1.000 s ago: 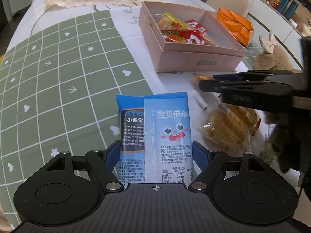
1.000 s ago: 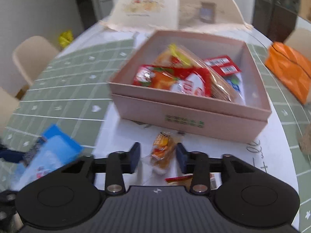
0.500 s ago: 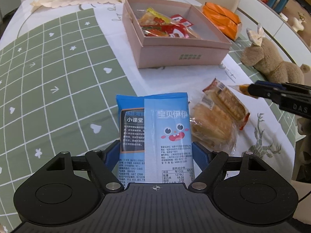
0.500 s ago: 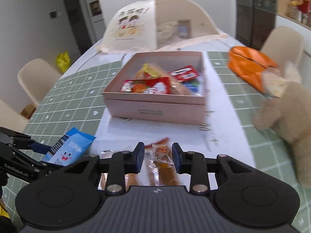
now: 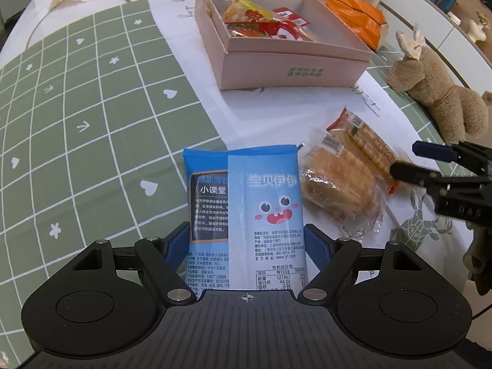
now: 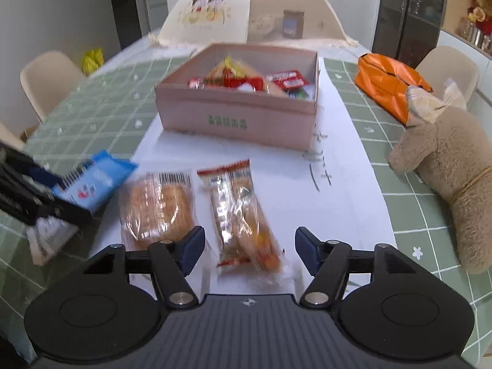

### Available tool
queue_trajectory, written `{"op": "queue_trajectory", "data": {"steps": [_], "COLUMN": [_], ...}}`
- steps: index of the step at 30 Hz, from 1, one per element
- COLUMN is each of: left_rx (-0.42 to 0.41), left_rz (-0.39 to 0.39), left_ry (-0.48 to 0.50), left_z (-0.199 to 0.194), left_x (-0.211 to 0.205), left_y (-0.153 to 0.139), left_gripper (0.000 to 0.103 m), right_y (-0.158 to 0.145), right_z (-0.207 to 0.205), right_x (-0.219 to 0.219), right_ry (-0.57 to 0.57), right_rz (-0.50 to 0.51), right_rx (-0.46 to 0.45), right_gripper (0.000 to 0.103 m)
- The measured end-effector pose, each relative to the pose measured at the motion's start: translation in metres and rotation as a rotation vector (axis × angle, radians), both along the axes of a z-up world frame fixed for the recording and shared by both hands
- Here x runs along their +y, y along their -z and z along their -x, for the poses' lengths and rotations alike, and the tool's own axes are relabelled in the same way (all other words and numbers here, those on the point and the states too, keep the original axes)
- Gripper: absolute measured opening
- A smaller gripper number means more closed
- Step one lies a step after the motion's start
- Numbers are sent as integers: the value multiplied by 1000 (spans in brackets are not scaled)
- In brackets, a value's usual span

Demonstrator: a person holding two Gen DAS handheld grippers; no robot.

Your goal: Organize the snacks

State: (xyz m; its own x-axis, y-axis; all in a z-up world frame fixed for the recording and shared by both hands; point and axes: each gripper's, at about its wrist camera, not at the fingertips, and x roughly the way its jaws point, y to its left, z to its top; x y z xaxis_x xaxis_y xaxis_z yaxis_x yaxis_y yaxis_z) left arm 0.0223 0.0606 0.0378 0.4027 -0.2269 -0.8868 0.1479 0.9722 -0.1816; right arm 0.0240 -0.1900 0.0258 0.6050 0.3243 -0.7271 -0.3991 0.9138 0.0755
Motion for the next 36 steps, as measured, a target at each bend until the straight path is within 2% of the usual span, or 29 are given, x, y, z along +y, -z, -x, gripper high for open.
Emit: {"op": "queue_trajectory", "data": {"steps": [7, 11, 14, 20, 25, 27, 29, 31, 36], "left_rx": [0, 4, 8, 14, 11, 12, 11, 8, 5], "left_rz": [-1, -1, 1, 2, -2, -4, -10, -14, -25], "left_ry": [7, 0, 10, 36, 29, 21, 18, 21, 23], "left_z": [5, 7, 6, 6, 7, 6, 7, 7, 9], "left_x": [2, 4, 1, -5, -3, -1, -1, -2, -4], "left_y": [-3, -3, -2, -1, -1, -1, -1, -2, -2], "left_gripper": [83, 83, 83, 83, 83, 83, 83, 83, 83], "right_y": [10, 6, 5, 17, 3, -1, 0, 5, 8], "right_z": [-6, 14, 31, 37, 40, 43, 44, 44, 43], "right_x": [-10, -28, -35, -31, -18, -11, -4, 4, 23], "right_ry": [-16, -32, -41, -32, -119, -134, -137, -171, -239], "right_rz": [-18, -29, 10, 42, -112, -60, 39, 93, 47], "right_rx": [103, 115, 103, 137, 143, 99, 48, 49, 88], "right_gripper": [62, 65, 69, 69, 68, 68, 68, 68, 69]}}
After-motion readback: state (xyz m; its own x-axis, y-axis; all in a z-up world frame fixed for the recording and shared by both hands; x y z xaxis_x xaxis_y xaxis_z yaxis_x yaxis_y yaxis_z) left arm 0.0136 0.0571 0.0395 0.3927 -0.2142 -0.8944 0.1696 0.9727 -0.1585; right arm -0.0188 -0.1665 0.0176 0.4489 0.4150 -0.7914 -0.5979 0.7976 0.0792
